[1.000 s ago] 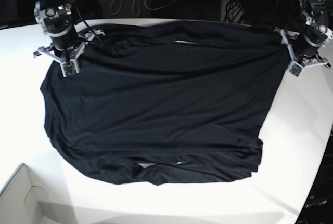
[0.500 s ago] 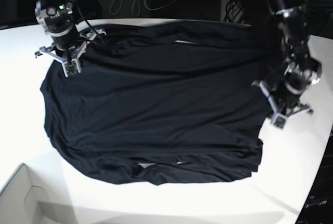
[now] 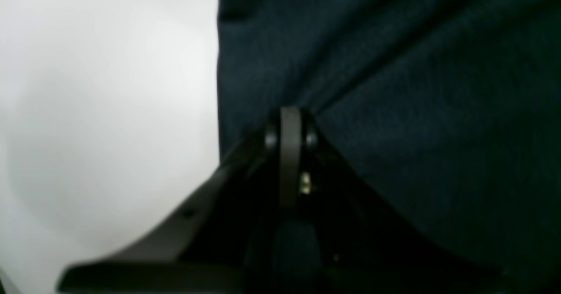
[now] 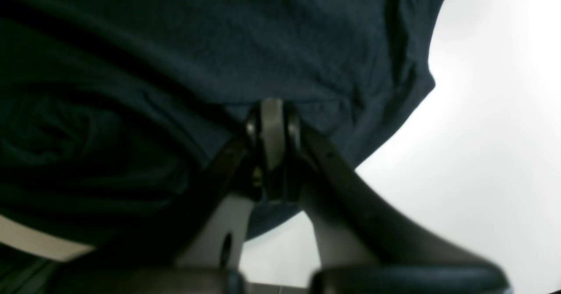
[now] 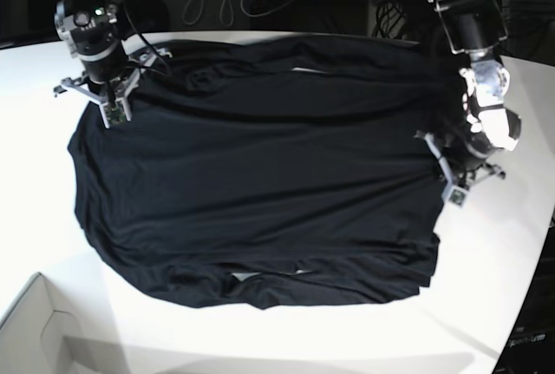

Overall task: Layout the t-shirt on the table in an organized manner, then fold the t-shirt properly
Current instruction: 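Slide both grippers along the shirt sides toward the hem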

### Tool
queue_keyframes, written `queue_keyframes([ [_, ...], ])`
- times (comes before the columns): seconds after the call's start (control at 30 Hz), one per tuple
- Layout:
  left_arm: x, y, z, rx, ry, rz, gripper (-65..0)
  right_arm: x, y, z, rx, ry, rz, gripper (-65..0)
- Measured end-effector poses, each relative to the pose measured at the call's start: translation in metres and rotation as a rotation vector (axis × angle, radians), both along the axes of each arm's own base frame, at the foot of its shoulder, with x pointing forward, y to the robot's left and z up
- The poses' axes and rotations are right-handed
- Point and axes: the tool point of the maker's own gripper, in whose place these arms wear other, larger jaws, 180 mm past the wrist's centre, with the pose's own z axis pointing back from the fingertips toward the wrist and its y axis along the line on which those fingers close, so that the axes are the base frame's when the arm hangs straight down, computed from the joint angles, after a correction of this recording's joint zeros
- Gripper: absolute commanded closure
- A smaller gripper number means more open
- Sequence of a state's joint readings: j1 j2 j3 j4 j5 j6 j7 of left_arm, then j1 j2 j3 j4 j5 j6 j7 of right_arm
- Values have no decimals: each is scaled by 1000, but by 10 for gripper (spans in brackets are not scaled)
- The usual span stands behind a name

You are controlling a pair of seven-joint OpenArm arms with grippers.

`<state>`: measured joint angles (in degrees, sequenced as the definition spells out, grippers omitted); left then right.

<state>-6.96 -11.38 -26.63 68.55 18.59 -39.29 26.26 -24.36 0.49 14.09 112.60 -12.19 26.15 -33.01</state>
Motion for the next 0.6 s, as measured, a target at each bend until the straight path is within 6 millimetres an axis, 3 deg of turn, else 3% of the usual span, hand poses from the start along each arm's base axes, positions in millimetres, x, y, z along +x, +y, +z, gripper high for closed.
queue_keyframes([
  [0.17, -23, 27, -1, 45, 28, 64, 0, 10, 1, 5, 2, -23, 0, 0],
  [0.6, -23, 30, 3, 76, 42, 67, 0, 19, 2, 7, 7, -38, 2, 0],
])
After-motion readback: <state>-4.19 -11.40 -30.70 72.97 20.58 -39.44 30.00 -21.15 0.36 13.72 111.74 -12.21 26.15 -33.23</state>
